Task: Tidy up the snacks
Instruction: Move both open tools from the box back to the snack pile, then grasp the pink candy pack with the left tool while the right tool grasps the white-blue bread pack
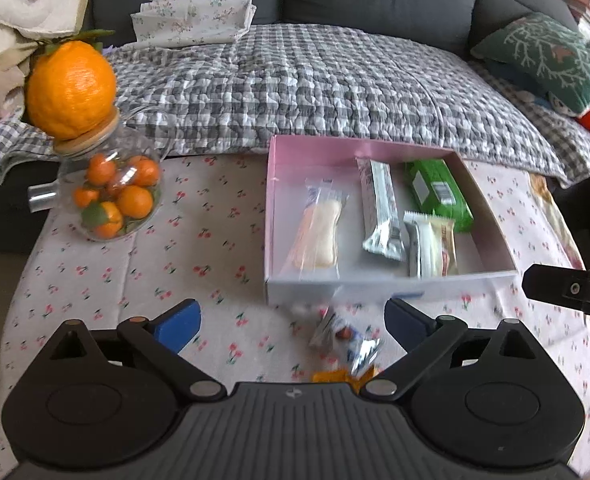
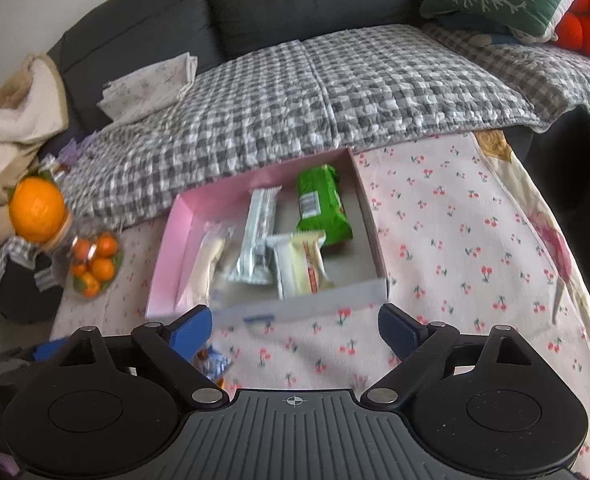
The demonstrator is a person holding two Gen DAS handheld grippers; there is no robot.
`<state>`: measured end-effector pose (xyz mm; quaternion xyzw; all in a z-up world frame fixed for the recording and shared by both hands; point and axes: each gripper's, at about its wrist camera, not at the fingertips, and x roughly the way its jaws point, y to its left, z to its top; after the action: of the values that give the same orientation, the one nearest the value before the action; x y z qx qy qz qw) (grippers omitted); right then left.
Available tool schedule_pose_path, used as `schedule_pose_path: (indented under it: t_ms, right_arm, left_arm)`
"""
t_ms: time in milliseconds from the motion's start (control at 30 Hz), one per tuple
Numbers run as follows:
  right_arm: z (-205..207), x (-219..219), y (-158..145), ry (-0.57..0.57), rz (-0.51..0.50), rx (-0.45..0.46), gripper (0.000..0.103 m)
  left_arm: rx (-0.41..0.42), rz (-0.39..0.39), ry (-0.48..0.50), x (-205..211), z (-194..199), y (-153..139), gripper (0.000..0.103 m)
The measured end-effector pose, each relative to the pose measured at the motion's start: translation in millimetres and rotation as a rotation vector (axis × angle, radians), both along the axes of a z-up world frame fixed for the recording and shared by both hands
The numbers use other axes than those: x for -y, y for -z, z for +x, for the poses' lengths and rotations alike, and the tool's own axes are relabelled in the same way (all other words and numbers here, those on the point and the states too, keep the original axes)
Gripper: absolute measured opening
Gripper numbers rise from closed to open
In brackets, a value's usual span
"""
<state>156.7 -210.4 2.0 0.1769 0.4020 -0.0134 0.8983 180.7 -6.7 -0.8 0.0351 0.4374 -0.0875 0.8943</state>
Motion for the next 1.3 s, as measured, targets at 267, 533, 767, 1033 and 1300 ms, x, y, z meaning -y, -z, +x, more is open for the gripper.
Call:
schedule_pose_path:
  t_ms: [267, 533, 767, 1033, 1300]
  right_arm:
    - [-31.6, -11.8, 7.2, -0.056, -0.033, -0.014, 0.093]
    - [-53.5, -16.6, 30.8, -0.084, -0.086, -0.067, 0.094]
    - [-72.2, -25.2, 36.9, -0.146, -0.100, -0.081, 0.094]
    - [-80.6, -47.9, 57.7, -0.229, -0.122, -0.186, 0.094]
    - [-82.7, -60.7, 74.4, -0.284, -0.134, -0.281, 0.094]
  left_arm:
    - [0.000, 0.022, 0.028, -16.1, -35.2, 1.8, 0.102]
    - [-0.011, 0.043, 0.088, -27.6, -55.5, 18.7, 0.102]
    - [-0.031, 0.081, 0.121, -38.7, -69.6, 28.6, 0.102]
    - [-0.087, 0.121, 0.129, -58.2, -75.0, 41.1, 0.101]
    - [-0.183, 0.047, 0.100, -75.3, -74.0, 50.1, 0.081]
